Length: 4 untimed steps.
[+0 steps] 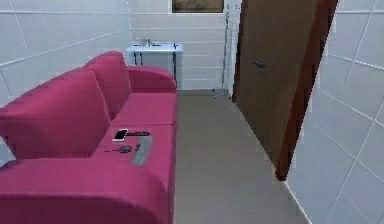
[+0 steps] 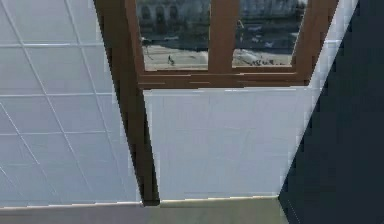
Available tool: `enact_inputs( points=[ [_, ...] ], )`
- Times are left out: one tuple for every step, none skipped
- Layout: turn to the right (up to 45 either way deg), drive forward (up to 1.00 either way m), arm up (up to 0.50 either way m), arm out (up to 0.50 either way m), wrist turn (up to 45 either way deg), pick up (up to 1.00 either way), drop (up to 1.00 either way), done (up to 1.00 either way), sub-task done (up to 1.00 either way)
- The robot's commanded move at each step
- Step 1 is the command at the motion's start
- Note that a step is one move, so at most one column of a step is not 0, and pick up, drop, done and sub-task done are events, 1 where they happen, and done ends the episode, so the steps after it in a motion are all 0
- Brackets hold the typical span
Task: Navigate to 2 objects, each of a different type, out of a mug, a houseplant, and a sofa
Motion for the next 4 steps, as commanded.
enact_inputs(
  points=[
    [-18.0, 0.0, 0.0, 0.0, 0.0, 0.0, 0.0, 0.0, 0.0],
    [0.0, 0.0, 0.0, 0.0, 0.0, 0.0, 0.0, 0.0, 1.0],
    [-45.0, 0.0, 0.0, 0.0, 0.0, 0.0, 0.0, 0.0, 0.0],
    [-45.0, 0.0, 0.0, 0.0, 0.0, 0.0, 0.0, 0.0, 0.0]
  ],
)
